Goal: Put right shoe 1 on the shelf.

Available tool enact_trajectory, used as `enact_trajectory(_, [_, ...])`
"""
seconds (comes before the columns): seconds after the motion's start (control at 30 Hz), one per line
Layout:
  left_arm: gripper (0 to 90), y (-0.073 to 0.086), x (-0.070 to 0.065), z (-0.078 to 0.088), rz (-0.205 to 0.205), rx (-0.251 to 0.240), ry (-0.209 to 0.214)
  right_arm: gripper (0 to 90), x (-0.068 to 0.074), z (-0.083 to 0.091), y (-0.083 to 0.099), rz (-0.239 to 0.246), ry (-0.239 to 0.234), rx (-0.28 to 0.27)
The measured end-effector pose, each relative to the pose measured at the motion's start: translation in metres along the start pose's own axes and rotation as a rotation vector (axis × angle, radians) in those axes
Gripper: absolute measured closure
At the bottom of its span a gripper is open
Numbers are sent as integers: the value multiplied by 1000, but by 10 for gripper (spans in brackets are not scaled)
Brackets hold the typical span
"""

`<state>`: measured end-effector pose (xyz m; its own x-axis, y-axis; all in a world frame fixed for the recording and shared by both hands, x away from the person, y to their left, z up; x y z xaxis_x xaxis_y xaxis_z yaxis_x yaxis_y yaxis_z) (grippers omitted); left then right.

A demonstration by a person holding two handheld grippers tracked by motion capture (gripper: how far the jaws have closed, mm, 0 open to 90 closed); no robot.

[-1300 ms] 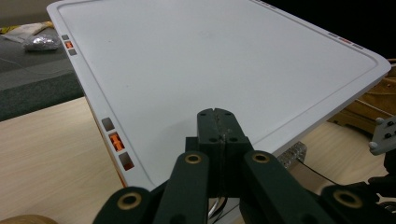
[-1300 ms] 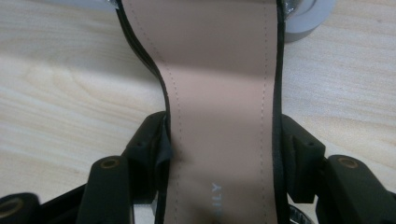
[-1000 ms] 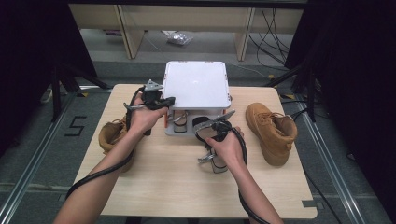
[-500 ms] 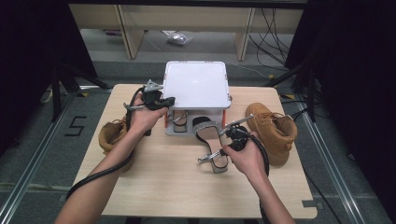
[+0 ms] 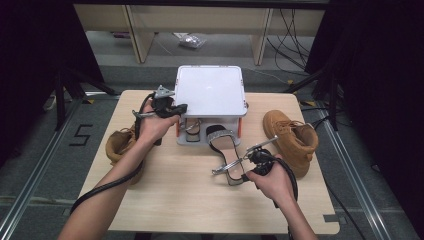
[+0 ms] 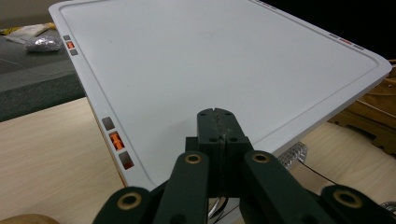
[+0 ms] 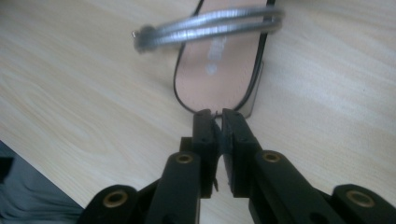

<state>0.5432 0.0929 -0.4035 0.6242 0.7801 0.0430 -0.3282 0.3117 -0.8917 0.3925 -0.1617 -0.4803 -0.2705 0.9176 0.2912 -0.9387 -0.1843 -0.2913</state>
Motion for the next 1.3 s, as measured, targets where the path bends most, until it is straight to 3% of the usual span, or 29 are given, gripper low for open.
enact_trajectory(0.17, [898, 0, 0, 0, -3, 4, -3, 900, -2, -14, 11, -2, 31, 52])
enact_trajectory(0.3, [898, 0, 1, 1, -8, 8, 2, 900, -2, -27, 12, 35, 4, 51])
enact_trajectory(0.4, [898, 0, 0, 0, -2, -1, 1, 900, 1, -35, 10, 16, 13, 56])
enact_trajectory(0.53, [898, -1, 0, 0, -6, 0, 2, 900, 3, -40, 6, 40, 5, 66])
enact_trajectory(0.57, [898, -1, -1, 0, -4, -1, 5, 900, 5, -41, 6, 22, 9, 69])
enact_trajectory(0.63, [898, -1, -1, 0, -6, 5, 2, 900, 6, -45, 2, 68, -28, 39])
enact_trajectory(0.67, [898, -1, 0, 0, -7, 7, 0, 900, 9, -45, 3, 41, -27, 50])
enact_trajectory(0.73, [898, 0, 0, 0, -4, 1, 3, 900, 11, -48, -1, 63, -40, 31])
enact_trajectory(0.83, [898, -1, 0, 0, -4, 1, 5, 900, 16, -51, -5, 59, -53, 7])
enact_trajectory(1.0, [898, 0, 0, 0, -2, 2, 7, 900, 25, -53, -12, 21, -43, -9])
enact_trajectory(1.13, [898, -1, 0, 0, -7, 1, 6, 900, 32, -53, -21, 40, -62, -44])
enact_trajectory(1.3, [898, -1, -1, 0, -7, 9, 6, 900, 42, -56, -29, 15, -62, -52])
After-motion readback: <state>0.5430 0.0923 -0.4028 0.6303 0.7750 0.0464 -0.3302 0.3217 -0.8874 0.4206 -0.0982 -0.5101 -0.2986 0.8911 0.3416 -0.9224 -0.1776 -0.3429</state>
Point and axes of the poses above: each handheld gripper's, and its own axes: z roughly backward along the jaws, y roughly out of its underside, x roughly to its left, the point moved 6 cm from there along -z, roughly forward along the jaws, and after that the axes turned 10 degrees about -z, right-handed, at the moved point
